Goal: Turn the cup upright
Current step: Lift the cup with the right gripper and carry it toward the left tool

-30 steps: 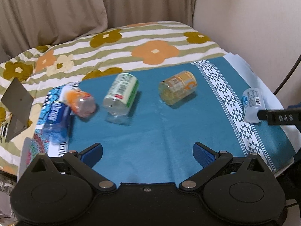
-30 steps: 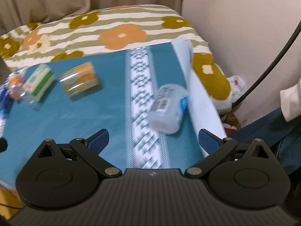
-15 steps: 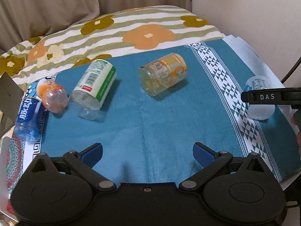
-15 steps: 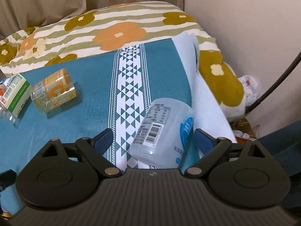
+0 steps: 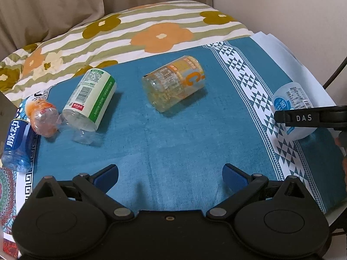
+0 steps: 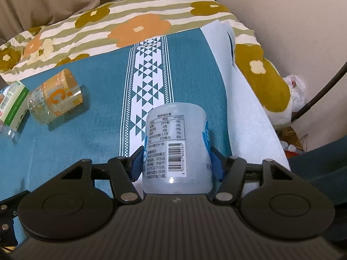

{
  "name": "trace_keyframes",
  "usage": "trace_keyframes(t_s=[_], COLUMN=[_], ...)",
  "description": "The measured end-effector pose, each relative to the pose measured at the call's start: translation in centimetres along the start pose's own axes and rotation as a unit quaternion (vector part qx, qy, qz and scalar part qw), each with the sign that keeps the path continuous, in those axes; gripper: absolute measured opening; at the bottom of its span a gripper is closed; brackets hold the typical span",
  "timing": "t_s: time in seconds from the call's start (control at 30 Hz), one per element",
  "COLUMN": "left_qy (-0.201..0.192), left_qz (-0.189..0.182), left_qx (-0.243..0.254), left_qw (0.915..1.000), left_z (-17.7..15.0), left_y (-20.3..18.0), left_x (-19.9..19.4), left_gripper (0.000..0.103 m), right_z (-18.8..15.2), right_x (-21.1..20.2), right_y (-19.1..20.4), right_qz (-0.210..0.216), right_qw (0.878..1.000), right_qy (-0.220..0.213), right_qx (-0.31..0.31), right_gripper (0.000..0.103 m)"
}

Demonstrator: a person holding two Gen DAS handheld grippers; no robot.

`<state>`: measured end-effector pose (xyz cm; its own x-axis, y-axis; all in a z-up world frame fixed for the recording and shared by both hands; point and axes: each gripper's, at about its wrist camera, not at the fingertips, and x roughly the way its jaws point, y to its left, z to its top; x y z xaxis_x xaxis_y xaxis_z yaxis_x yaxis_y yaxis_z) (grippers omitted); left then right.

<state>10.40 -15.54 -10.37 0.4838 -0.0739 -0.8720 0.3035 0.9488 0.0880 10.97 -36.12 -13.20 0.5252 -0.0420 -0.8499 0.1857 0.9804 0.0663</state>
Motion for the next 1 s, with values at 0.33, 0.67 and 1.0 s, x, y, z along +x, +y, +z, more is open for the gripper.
trace_keyframes(t_s=[0.33,0.67,1.0], left_qy=[-0.016,-0.030,-0.020], left_qz=[0.005,0.015,0.030], left_qx=[-0.015,-0.044,-0.060], left_qw=[0.9997,0.9985,0.9976], left_z=[-0.6,-3.3,-6.9], left_y=[2.1,6.9,12.4], left_x=[-2.3,-5.1,-6.1], left_gripper=[0.103,0.103,0.103], right_z=[0.4,-0.2,-3.1], right_x=[-2.6,-6.3,-6.4], right_y=[1.7,7.2,14.8], right_qz=[0.013,0.038,0.070], right_qw=[1.000,0.998,0.996], right_qy=[-0.019,-0.035,-0.017], right_qx=[-0.008,-0.030,-0.050], right_gripper=[0.076,0.076,0.076])
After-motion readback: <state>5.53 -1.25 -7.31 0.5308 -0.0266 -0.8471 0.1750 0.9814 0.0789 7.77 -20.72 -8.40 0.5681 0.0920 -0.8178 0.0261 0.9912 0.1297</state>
